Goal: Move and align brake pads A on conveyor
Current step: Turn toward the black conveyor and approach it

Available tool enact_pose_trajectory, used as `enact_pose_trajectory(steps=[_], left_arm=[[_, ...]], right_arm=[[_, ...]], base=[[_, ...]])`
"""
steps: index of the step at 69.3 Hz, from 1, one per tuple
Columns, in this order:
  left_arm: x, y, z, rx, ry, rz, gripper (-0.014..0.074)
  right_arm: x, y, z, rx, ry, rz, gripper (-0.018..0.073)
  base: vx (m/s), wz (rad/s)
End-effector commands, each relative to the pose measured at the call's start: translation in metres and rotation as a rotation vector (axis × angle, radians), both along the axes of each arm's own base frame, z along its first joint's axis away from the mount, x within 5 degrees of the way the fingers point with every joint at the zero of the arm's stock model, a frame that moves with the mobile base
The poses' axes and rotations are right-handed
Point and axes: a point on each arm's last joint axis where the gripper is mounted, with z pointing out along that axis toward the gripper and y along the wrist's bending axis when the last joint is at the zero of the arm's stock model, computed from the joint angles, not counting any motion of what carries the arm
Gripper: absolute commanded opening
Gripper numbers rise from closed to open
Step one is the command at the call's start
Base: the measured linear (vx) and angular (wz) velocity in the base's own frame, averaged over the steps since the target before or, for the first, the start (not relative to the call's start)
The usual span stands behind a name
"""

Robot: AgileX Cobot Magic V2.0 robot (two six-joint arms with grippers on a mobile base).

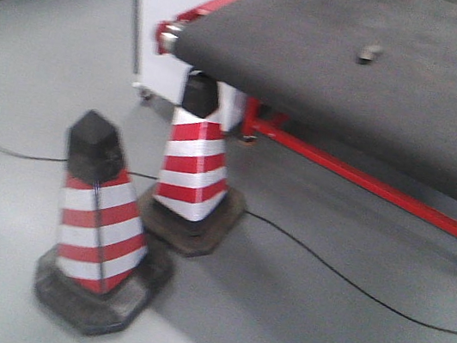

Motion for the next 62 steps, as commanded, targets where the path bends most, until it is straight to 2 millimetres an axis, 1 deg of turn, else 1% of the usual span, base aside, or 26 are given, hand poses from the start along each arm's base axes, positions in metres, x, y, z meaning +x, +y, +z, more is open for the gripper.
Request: enact_pose_trajectory(steps=[1,39,49,62], left_arm=[[0.0019,-0.0021,0.0155,-0.037,-0.098,-0.016,-0.0006],[0.0019,-0.0021,0.0155,-0.037,-0.098,-0.016,-0.0006],[0.0019,-0.0021,0.0155,-0.037,-0.098,-0.016,-0.0006],[0.0019,-0.0021,0.0155,-0.037,-0.098,-0.016,-0.0006]], right_arm=[[0.0011,-0.0011,0.018,0.015,-0.113,-0.014,-0.0002],[0.001,-0.0011,0.0179,0.015,-0.113,-0.014,-0.0002],[0.001,-0.0011,0.0179,0.015,-0.113,-0.014,-0.0002],[0.001,-0.0011,0.0179,0.015,-0.113,-0.014,-0.0002]], base=[[0.19,-0.8],[0.13,-0.83],[0.06,-0.38],[0.07,-0.06]])
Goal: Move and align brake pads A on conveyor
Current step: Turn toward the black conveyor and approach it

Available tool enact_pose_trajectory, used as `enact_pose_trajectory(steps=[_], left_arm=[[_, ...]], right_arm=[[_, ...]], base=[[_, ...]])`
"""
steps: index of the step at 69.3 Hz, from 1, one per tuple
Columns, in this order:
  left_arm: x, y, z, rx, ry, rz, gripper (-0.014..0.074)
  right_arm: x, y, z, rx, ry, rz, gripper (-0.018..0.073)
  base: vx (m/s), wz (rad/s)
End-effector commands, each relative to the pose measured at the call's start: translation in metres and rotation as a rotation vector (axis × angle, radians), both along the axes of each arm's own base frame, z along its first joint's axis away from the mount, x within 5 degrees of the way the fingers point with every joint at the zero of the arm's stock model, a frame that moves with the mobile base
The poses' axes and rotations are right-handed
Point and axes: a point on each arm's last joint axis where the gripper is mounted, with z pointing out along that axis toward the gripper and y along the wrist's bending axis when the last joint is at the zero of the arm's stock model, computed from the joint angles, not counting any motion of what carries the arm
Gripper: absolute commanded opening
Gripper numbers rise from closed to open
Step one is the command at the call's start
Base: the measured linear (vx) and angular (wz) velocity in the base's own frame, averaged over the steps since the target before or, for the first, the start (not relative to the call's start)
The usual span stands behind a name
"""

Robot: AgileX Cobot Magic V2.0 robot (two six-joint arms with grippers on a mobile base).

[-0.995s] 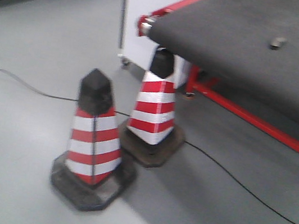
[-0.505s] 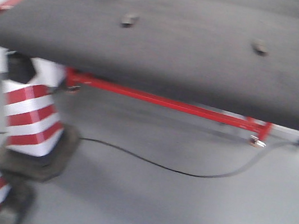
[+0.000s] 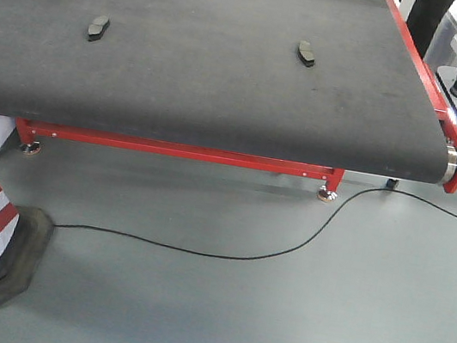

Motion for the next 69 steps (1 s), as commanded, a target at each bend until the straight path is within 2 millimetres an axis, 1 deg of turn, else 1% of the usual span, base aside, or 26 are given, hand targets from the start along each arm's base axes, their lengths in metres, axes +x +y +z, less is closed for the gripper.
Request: enact_pose_trajectory(steps=[1,27,51,69], left_arm=[[0.002,-0.0019,0.0156,-0.035,-0.1,-0.015,-0.0006],[0.002,-0.0019,0.0156,-0.035,-0.1,-0.015,-0.0006],[0.002,-0.0019,0.0156,-0.035,-0.1,-0.015,-0.0006],[0.002,-0.0019,0.0156,-0.035,-0.1,-0.015,-0.0006]], right_arm=[[0.001,-0.0011,0.0179,0.015,-0.113,-0.014,-0.0002],[0.001,-0.0011,0.0179,0.015,-0.113,-0.014,-0.0002],[0.001,-0.0011,0.0179,0.015,-0.113,-0.014,-0.0002],[0.001,-0.0011,0.0179,0.015,-0.113,-0.014,-0.0002]], base=[[0.08,0.0],[0.19,0.06],[0.37,0.14],[0.39,-0.02]])
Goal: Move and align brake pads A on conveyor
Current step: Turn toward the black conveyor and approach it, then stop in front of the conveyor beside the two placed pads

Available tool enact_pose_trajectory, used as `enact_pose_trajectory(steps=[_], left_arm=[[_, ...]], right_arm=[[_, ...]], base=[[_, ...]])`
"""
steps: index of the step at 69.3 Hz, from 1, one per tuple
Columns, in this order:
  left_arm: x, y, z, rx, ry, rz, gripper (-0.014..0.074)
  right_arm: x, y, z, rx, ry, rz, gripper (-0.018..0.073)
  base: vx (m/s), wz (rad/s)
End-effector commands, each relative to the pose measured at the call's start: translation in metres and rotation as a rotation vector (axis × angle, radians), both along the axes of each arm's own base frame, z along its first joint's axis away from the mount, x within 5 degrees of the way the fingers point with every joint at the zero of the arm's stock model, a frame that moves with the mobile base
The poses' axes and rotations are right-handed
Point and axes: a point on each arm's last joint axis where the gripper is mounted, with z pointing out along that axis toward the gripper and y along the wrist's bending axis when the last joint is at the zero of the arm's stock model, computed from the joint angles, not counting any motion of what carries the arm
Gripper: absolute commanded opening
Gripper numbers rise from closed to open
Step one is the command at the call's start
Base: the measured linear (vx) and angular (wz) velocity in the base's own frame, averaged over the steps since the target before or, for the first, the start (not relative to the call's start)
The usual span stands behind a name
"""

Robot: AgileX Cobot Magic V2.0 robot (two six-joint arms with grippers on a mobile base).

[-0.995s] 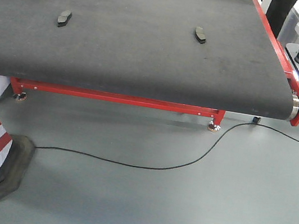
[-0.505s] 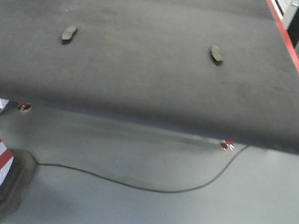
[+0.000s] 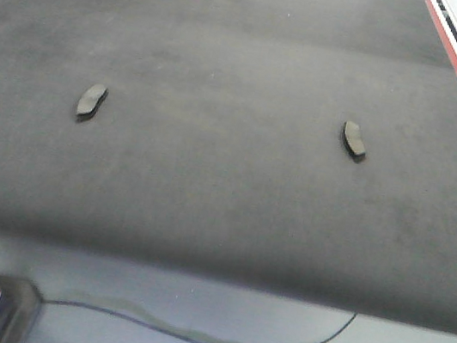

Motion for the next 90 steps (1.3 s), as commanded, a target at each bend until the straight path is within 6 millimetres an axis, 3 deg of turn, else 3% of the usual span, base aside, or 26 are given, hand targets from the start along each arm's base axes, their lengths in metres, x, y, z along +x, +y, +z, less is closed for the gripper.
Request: enact_pose_trajectory(steps=[1,49,90], left_arm=[[0.002,-0.0019,0.0156,-0.035,-0.099,-0.015,-0.0006],[0.002,-0.0019,0.0156,-0.035,-0.099,-0.015,-0.0006],[0.002,-0.0019,0.0156,-0.035,-0.099,-0.015,-0.0006]], right_arm=[[0.001,-0.0011,0.0179,0.015,-0.113,-0.014,-0.0002],[0.001,-0.0011,0.0179,0.015,-0.113,-0.014,-0.0002],[0.001,-0.0011,0.0179,0.015,-0.113,-0.014,-0.0002]], base=[[0.39,-0.07],[0.33,-0.09],[0.11,0.0]])
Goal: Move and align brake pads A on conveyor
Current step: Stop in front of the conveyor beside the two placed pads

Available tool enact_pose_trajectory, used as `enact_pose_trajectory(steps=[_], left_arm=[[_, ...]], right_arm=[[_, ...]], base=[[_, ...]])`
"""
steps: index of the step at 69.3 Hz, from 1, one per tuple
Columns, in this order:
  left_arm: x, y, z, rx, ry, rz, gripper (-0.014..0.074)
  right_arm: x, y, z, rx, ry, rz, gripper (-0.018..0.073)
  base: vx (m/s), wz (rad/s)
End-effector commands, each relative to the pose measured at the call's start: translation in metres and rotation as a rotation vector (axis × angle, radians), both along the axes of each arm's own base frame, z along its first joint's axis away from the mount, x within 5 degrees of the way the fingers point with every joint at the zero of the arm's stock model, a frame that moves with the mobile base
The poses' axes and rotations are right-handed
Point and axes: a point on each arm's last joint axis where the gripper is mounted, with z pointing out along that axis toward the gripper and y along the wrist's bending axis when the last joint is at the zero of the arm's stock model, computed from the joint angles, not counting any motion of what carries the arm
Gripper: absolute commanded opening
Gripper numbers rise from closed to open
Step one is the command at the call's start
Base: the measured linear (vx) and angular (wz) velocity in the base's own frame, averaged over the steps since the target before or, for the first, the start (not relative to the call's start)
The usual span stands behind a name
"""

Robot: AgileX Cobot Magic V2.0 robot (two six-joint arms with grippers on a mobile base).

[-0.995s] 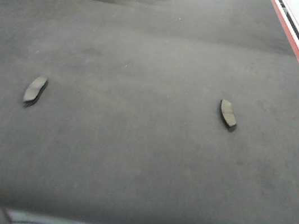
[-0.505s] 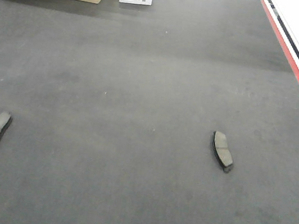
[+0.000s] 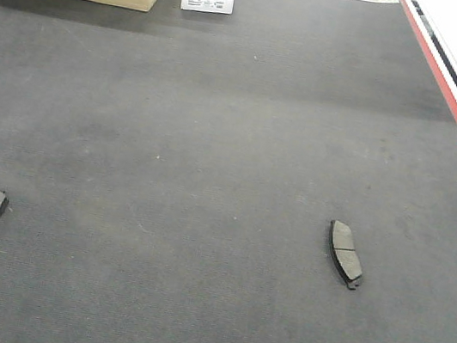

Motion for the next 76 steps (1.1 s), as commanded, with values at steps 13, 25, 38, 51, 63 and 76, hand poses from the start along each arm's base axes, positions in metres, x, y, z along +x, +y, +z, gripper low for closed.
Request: enact_pose_trajectory(steps=[13,25,38,51,63,76], left_arm=[[0.002,-0.0019,0.0156,-0.035,-0.099,-0.015,-0.0006],[0.002,-0.0019,0.0156,-0.035,-0.099,-0.015,-0.0006],[0.002,-0.0019,0.0156,-0.035,-0.099,-0.015,-0.0006],[0.002,-0.0019,0.0156,-0.035,-0.099,-0.015,-0.0006],[0.002,-0.002,0.0157,-0.036,-0.101,-0.016,-0.0006],[0.0042,-0.003,0.0163,-0.169,-0.054,0.023,-0.0006]], right_arm=[[0.001,-0.0011,0.0179,0.015,-0.113,-0.014,-0.0002],[0.001,-0.0011,0.0179,0.015,-0.113,-0.014,-0.0002],[0.001,-0.0011,0.0179,0.015,-0.113,-0.014,-0.0002],[0.001,-0.0011,0.0179,0.015,-0.113,-0.014,-0.0002],[0.001,-0.0011,0.0179,0.015,-0.113,-0.014,-0.0002],[0.001,-0.0011,0.0179,0.015,-0.113,-0.014,-0.0002]], base=[[0.01,0.03],[0.0,0.0],[0.0,0.0],[0.0,0.0],[0.0,0.0],[0.0,0.0]])
